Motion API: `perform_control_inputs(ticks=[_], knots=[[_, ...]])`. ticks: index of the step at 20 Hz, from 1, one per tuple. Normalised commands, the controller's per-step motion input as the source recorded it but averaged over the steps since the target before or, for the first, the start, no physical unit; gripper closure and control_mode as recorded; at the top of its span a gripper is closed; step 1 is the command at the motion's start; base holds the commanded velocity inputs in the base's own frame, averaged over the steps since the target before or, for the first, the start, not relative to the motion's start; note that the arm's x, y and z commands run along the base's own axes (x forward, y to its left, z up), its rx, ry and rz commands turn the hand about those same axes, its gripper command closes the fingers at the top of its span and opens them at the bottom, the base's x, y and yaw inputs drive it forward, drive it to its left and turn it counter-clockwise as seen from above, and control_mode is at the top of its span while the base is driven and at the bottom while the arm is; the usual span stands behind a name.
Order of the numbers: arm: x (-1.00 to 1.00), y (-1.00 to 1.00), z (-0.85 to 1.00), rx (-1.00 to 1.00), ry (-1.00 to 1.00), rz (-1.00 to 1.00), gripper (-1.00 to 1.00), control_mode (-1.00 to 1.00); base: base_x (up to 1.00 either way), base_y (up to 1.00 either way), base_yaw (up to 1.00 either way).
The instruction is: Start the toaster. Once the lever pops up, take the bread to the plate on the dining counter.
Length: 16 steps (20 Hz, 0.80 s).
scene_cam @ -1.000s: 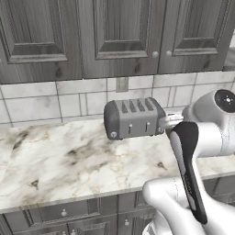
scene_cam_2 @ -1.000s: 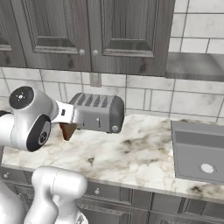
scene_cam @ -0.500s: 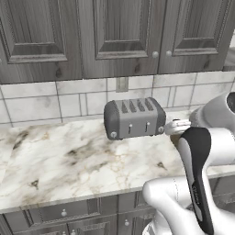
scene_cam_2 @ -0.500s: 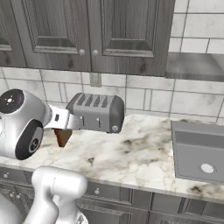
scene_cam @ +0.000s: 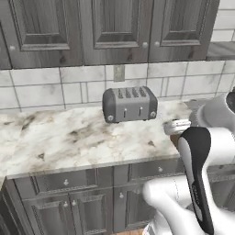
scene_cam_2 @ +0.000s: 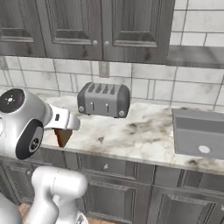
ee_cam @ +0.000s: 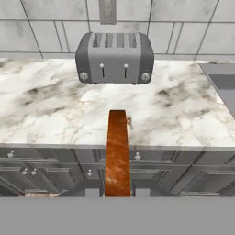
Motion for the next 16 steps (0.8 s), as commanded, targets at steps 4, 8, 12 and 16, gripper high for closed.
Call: perform_control_inputs(ticks=[4, 8, 12, 16], knots=[[0.0, 0.0, 0.0, 0.0, 0.0, 0.0, 1.0, 1.0, -0.89, 0.0, 0.35], [0.0, 0.0, 0.0, 0.0, 0.0, 0.0, 1.0, 1.0, -0.32, 0.0, 0.82], [0.0, 0.0, 0.0, 0.0, 0.0, 0.0, 1.0, 1.0, -0.08, 0.0, 1.0], [0.0, 0.0, 0.0, 0.0, 0.0, 0.0, 1.0, 1.0, -0.27, -0.03, 0.98]])
